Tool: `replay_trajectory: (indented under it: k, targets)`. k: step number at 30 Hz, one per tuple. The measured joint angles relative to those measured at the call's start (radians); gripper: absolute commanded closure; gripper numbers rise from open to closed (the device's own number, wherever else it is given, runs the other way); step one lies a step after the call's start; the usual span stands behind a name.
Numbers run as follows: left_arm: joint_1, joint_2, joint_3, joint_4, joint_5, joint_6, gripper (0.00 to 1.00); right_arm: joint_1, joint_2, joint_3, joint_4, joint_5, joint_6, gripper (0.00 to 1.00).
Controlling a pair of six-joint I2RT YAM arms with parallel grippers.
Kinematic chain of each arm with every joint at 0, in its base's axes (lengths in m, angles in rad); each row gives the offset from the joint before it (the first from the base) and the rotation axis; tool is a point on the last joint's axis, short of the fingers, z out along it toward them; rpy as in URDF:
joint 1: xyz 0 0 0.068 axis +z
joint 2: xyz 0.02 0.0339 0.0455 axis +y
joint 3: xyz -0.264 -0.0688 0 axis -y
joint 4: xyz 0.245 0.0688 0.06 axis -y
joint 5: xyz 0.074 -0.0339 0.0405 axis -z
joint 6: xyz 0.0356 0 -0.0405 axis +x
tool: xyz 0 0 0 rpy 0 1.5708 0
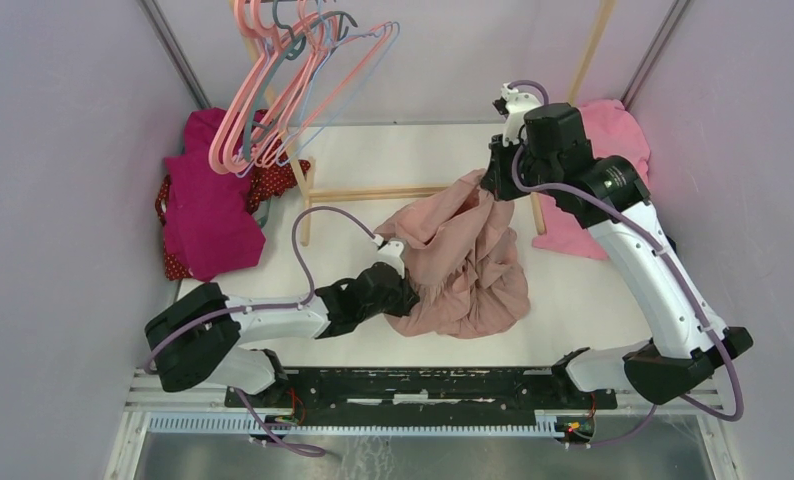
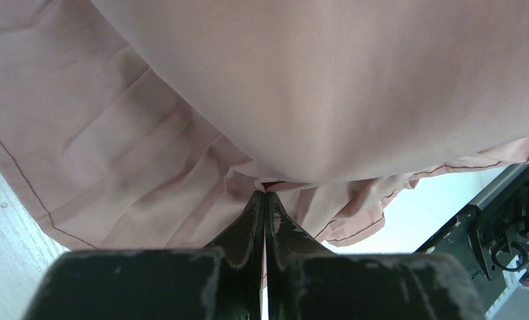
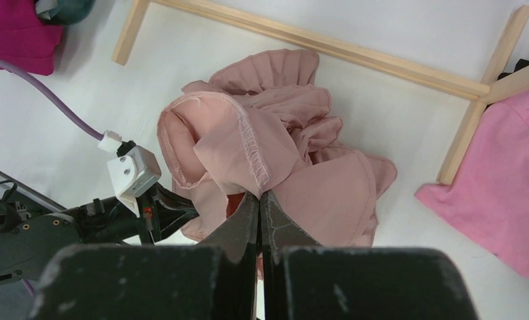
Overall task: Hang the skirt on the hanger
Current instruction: Adjust the skirt at the center of the board.
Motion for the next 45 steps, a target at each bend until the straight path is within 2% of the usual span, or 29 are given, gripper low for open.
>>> replay_trajectory:
  k: [4, 6, 11, 17, 28, 35, 41, 43, 45]
  targets:
    - [0.000, -0.044, 0.014, -0.056, -0.026, 0.006, 0.97, -0.027, -0.013, -0.011, 0.003, -0.018, -0.008, 0.99]
    - [0.000, -0.101, 0.061, -0.160, -0.055, 0.016, 0.97, -0.039, -0.021, -0.015, 0.003, -0.030, -0.011, 0.99]
    - [0.006, -0.217, 0.313, -0.404, -0.114, 0.050, 0.97, -0.066, -0.030, -0.016, 0.003, -0.053, -0.015, 0.99]
    - [0.021, -0.239, 0.663, -0.623, -0.149, 0.105, 0.97, -0.081, -0.031, -0.008, -0.008, -0.091, -0.015, 0.99]
    - [0.021, -0.264, 1.002, -0.939, -0.157, 0.136, 0.97, -0.081, -0.031, 0.122, -0.086, -0.233, -0.021, 0.99]
    - [0.021, -0.267, 1.271, -1.048, -0.155, 0.172, 0.97, -0.081, -0.035, 0.127, -0.107, -0.318, -0.024, 0.99]
    - [0.021, -0.174, 1.550, -1.084, -0.163, 0.225, 0.95, -0.081, -0.030, 0.061, -0.109, -0.302, -0.022, 0.99]
    - [0.021, -0.151, 1.589, -1.096, -0.167, 0.235, 0.94, -0.081, -0.024, 0.063, -0.109, -0.282, -0.026, 0.99]
    - [0.021, -0.154, 1.553, -1.091, -0.166, 0.239, 0.92, -0.081, -0.016, 0.064, -0.109, -0.267, -0.033, 0.99]
